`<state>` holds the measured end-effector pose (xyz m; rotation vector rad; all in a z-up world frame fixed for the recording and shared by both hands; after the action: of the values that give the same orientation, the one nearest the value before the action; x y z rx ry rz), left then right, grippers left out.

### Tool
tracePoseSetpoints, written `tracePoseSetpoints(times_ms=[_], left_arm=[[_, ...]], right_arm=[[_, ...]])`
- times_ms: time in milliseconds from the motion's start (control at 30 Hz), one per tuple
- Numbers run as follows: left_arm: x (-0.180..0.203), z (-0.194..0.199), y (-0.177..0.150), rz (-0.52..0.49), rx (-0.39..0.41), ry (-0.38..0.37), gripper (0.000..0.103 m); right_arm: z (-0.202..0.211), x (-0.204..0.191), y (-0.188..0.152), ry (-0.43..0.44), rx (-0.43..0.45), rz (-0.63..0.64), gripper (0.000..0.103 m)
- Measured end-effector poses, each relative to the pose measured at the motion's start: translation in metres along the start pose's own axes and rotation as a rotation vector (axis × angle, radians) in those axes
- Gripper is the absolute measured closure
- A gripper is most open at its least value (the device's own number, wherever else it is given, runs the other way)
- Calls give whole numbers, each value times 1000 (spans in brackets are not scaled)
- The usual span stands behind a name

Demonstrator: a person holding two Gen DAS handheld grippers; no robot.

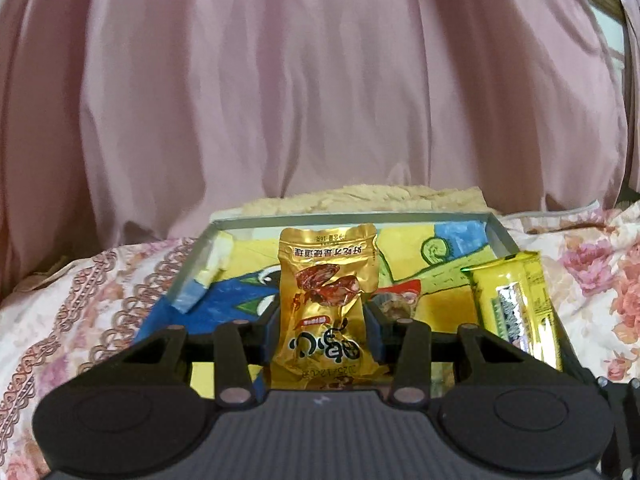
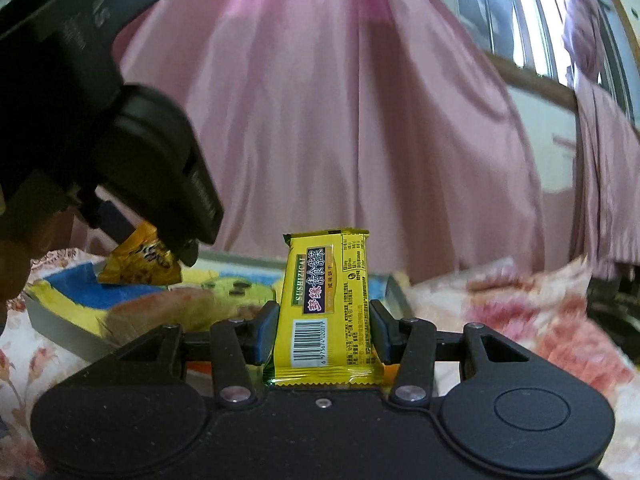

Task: Organize snacks
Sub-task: 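Carry the gold bag and yellow candy bar into the grey tray and open both tools, then withdraw both open tools from the tray back over the remaining snacks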

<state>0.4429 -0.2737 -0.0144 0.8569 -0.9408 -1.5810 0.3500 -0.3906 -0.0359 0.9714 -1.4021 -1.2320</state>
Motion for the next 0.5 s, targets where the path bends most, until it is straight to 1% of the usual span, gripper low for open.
tracePoseSetpoints(times_ms=[100, 167, 333, 500], left_arm=[[8, -9, -5, -16, -28, -8, 56], [9, -14, -7, 13, -50, -18, 55], [11, -16, -7, 17, -52, -24, 54], [19, -18, -8, -18, -56, -16, 52]], right_arm=[[-7, 3, -7, -3, -29, -19, 54], [-11, 6, -9, -5, -46, -33, 54], [-16, 11, -15, -3, -71, -61, 54], [-17, 12, -16, -1, -79, -61, 53]])
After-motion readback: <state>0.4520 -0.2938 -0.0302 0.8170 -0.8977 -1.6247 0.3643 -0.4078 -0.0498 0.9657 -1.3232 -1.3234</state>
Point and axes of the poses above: each gripper's, at about its wrist camera, not at the fingertips, and z roughly against the way its jaws point, x to its right, y to its top, the point moved 5 cm from there along -z, roughly the way its jaws point, and after that the axes turned 7 degrees about x, right-handed, at the moved point
